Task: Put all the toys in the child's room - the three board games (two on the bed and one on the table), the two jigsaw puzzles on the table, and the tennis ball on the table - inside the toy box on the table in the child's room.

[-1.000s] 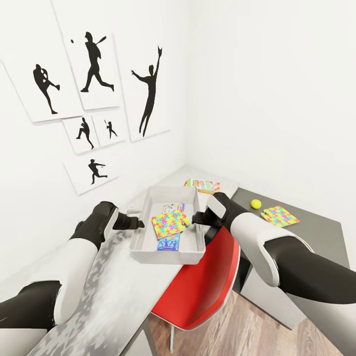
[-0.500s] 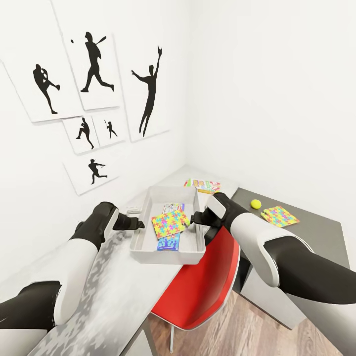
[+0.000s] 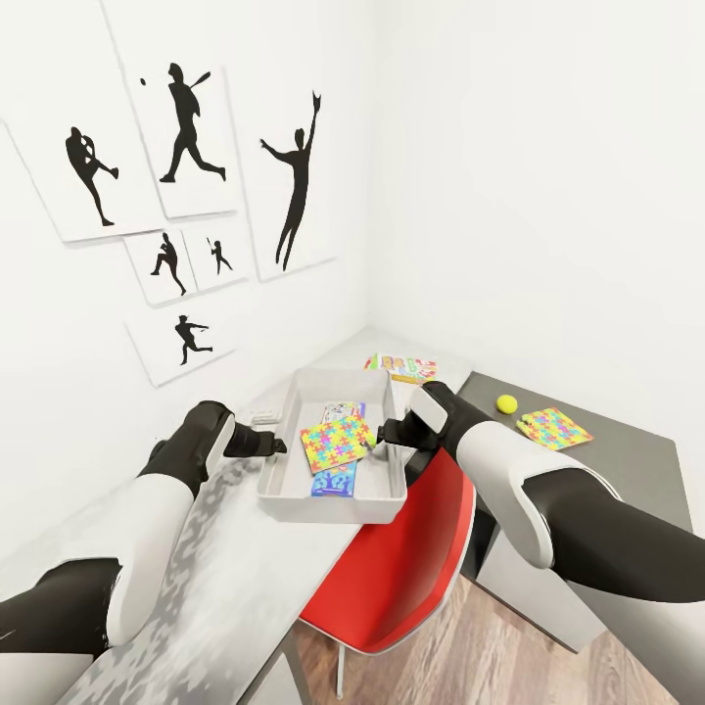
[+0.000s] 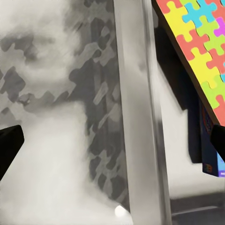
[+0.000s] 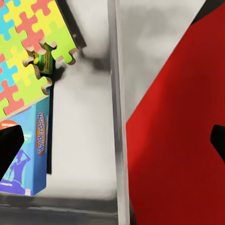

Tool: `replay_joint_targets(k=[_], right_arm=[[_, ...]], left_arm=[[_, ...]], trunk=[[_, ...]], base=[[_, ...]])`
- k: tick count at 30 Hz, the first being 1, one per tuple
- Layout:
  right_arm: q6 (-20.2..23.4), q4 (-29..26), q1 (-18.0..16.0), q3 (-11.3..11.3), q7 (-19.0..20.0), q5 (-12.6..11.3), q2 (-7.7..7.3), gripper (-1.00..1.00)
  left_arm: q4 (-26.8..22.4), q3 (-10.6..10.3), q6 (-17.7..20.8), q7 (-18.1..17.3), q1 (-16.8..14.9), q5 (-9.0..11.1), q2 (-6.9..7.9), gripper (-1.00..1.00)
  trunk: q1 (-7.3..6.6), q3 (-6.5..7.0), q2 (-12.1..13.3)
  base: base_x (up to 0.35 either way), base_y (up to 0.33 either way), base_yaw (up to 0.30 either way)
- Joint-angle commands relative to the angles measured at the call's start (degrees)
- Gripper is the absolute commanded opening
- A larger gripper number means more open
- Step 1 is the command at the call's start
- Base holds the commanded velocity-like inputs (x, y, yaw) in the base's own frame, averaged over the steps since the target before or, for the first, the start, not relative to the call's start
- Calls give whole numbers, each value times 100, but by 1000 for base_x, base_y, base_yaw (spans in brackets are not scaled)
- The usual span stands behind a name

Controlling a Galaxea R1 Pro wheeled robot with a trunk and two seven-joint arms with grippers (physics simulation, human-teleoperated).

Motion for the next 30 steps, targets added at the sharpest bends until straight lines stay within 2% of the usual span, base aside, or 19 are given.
replay_joint_targets(k=[1, 24, 30], right_arm=[[19, -6, -4, 35, -44, -58, 0, 100], [-2, 188, 19, 35, -44, -40, 0, 100], [-197, 194, 69, 35, -39, -31, 0, 100]], left_arm=[[-6, 32, 23, -45, -4, -56, -6, 100], [-6, 26, 23, -38, 61, -54, -7, 100], [-6, 31, 23, -48, 77, -58, -3, 100]], trunk=[[1, -7, -5], [1, -7, -5], [1, -7, -5]], base=[[0, 0, 0], [0, 0, 0], [0, 0, 0]])
